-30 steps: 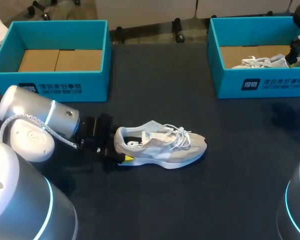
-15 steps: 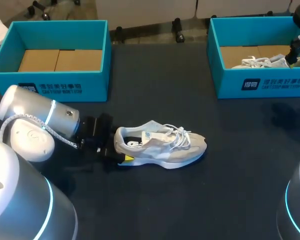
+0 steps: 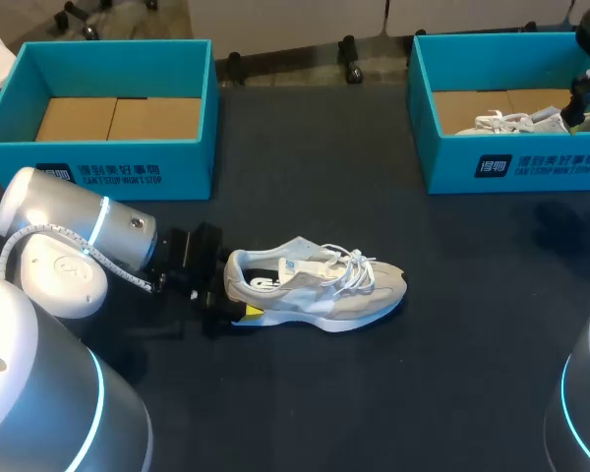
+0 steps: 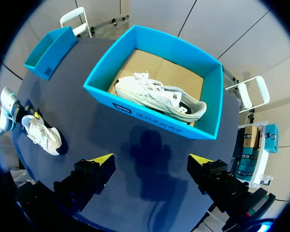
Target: Take the shoe out of the shoebox, open the shoe tongue, remove and reinsert the insole, then place the shoe into the shoebox
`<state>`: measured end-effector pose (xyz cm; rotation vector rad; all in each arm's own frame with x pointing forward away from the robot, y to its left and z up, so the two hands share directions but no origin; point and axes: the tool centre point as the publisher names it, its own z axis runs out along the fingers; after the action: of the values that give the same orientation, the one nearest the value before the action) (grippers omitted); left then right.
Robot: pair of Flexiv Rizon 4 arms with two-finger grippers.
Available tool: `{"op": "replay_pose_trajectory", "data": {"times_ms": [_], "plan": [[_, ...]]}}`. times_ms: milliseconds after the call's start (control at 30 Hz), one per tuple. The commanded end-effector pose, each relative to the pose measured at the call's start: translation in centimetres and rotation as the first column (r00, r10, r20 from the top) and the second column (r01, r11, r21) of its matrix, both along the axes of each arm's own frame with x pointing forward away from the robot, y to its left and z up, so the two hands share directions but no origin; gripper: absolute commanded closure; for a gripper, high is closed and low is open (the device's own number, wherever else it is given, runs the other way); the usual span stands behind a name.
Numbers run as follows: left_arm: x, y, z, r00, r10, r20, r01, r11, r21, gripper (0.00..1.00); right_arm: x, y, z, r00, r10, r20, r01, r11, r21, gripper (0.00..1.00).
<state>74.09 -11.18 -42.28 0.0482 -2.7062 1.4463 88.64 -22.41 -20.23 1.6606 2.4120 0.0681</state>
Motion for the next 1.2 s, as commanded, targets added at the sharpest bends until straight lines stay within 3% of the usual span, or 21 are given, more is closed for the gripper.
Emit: {"op": "replay_pose_trajectory", "data": {"times_ms": [33,600,833,1200], "plan": [[0.1,0.0,0.0,1.0,0.001,-0.001,-0.001,1.0,0.005,1.0,0.0,0.0,0.0,1.0,0.0,0.001,0.0,1.0,-0.002,0.0],[0.1,0.0,0.0,1.0,0.001,-0.001,-0.001,1.0,0.005,1.0,-2.3,9.0,1.5,0.991,-0.131,-0.007,0.131,0.991,-0.029,0.0],[0.1,0.0,0.0,1.0,0.001,-0.001,-0.001,1.0,0.005,1.0,-4.1,14.1,2.1,0.986,-0.165,-0.015,0.164,0.986,-0.035,0.0],[0.1,0.0,0.0,1.0,0.001,-0.001,-0.001,1.0,0.005,1.0,-7.7,20.3,2.2,0.973,-0.229,-0.026,0.228,0.973,-0.045,0.0]]}}
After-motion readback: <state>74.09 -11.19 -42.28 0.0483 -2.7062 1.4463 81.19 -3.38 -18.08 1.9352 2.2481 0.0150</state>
